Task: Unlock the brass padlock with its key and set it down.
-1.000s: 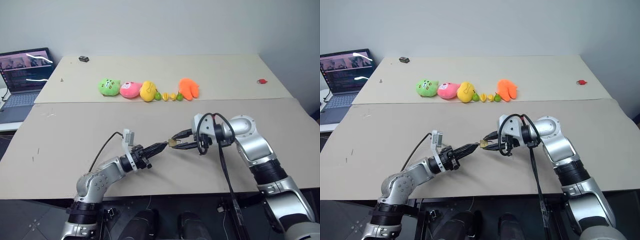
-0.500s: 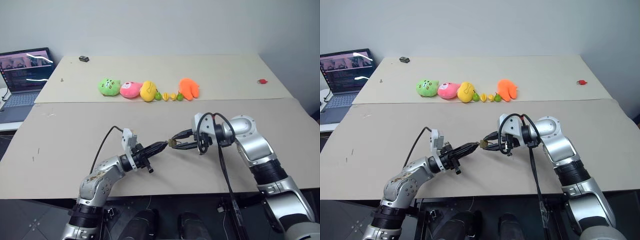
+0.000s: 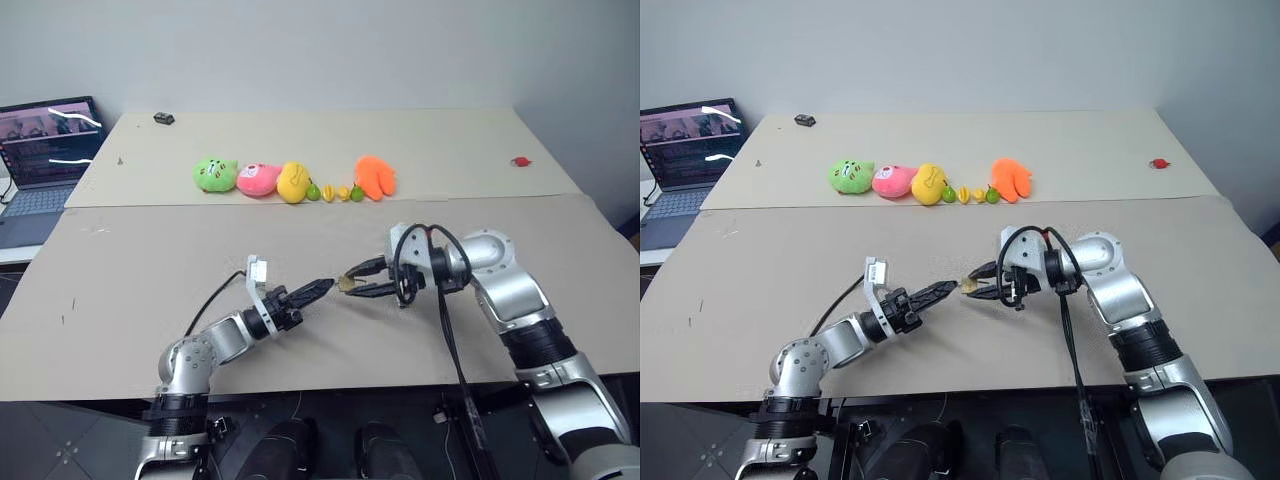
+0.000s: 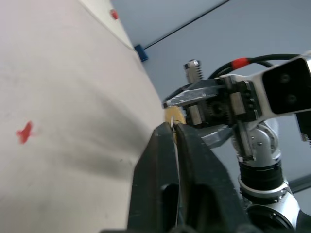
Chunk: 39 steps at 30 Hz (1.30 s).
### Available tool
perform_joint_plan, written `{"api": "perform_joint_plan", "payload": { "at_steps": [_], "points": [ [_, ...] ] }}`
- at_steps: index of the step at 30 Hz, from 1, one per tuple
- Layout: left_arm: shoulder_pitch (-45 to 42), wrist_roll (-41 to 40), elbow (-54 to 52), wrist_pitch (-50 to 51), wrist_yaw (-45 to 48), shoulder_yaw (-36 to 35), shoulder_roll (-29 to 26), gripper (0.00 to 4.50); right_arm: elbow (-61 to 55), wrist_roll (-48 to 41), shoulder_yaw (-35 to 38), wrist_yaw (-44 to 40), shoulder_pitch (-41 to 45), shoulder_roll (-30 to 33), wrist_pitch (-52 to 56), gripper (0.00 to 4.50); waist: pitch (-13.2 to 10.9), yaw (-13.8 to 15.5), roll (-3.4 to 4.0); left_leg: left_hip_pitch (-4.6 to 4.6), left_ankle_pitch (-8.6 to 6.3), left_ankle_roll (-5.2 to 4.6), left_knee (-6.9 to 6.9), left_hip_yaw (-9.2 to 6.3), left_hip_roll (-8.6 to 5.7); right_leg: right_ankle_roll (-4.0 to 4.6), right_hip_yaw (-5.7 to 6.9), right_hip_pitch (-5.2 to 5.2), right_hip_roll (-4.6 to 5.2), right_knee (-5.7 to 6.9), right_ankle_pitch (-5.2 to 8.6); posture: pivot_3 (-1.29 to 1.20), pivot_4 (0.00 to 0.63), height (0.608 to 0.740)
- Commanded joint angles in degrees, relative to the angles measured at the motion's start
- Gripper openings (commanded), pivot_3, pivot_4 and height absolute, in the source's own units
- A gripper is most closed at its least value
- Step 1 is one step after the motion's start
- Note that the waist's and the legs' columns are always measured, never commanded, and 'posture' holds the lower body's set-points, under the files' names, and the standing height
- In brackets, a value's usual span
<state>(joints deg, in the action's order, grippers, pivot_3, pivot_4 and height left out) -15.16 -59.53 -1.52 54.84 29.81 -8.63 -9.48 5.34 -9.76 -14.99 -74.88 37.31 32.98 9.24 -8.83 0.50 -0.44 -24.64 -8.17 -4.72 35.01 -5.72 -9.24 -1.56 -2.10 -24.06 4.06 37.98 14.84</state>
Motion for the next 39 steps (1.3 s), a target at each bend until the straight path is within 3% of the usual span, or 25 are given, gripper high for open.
{"api": "perform_joint_plan", "payload": {
  "at_steps": [1, 3, 9, 15, 19, 39],
  "points": [
    [0.42, -1.06, -0.6, 1.42, -3.02, -1.78, 0.17, 1.82, -3.82, -2.54, 0.8, -1.64, 1.51, -0.39, -1.53, 0.91, 0.0, 0.16, 0.0, 0.0, 0.0, 0.0, 0.03, 0.0, 0.0, 0.0, 0.01, 0.0, 0.0, 0.0, 0.0, 0.0, 0.15, 0.739],
    [0.19, 0.15, -0.77, 0.63, -3.16, -1.43, -0.26, 2.45, -3.9, -2.56, 0.86, -1.68, 1.56, -0.44, -1.35, 0.91, 0.0, 0.17, 0.0, 0.0, 0.0, 0.0, 0.05, 0.0, 0.0, -0.01, 0.02, 0.01, 0.0, -0.01, -0.01, 0.0, 0.15, 0.739],
    [-0.37, -2.87, -1.09, 2.79, -2.55, -2.97, -1.34, 2.45, -3.46, -2.2, 1.07, -1.79, 1.8, -0.27, -1.67, 0.91, 0.0, 0.2, 0.0, -0.01, 0.0, 0.0, 0.03, 0.0, 0.0, -0.01, 0.01, 0.0, 0.0, -0.03, -0.01, 0.0, 0.15, 0.739],
    [-1.66, -11.31, 0.35, 5.73, -5.49, -9.98, -2.01, 2.45, -1.41, -1.16, 1.05, -1.84, 1.68, 0.01, -3.39, 0.91, 0.0, 0.06, 0.0, 0.0, 0.0, 0.0, 0.03, 0.0, 0.0, -0.01, 0.02, -0.01, 0.0, 0.0, -0.01, 0.0, 0.15, 0.739],
    [-2.59, -12.77, 1.98, 5.51, -7.25, -12.69, -3.31, 2.45, -0.06, -0.82, 1.03, -1.77, 2.02, -0.03, -4.13, 0.91, 0.0, 0.17, -0.01, 0.0, 0.0, 0.0, 0.05, 0.0, 0.0, -0.01, 0.02, -0.01, 0.0, -0.01, -0.01, 0.0, 0.15, 0.739],
    [1.1, -17.23, -2.14, 13.16, -8.88, -4.95, -1.09, 2.45, 0.73, -0.98, 0.83, -2.19, 2.15, -0.13, -5.0, 0.91, 0.0, 0.18, -0.01, 0.0, 0.0, 0.0, 0.04, 0.01, 0.0, -0.01, -0.01, 0.0, 0.0, 0.01, -0.01, 0.0, 0.15, 0.739]
  ]
}}
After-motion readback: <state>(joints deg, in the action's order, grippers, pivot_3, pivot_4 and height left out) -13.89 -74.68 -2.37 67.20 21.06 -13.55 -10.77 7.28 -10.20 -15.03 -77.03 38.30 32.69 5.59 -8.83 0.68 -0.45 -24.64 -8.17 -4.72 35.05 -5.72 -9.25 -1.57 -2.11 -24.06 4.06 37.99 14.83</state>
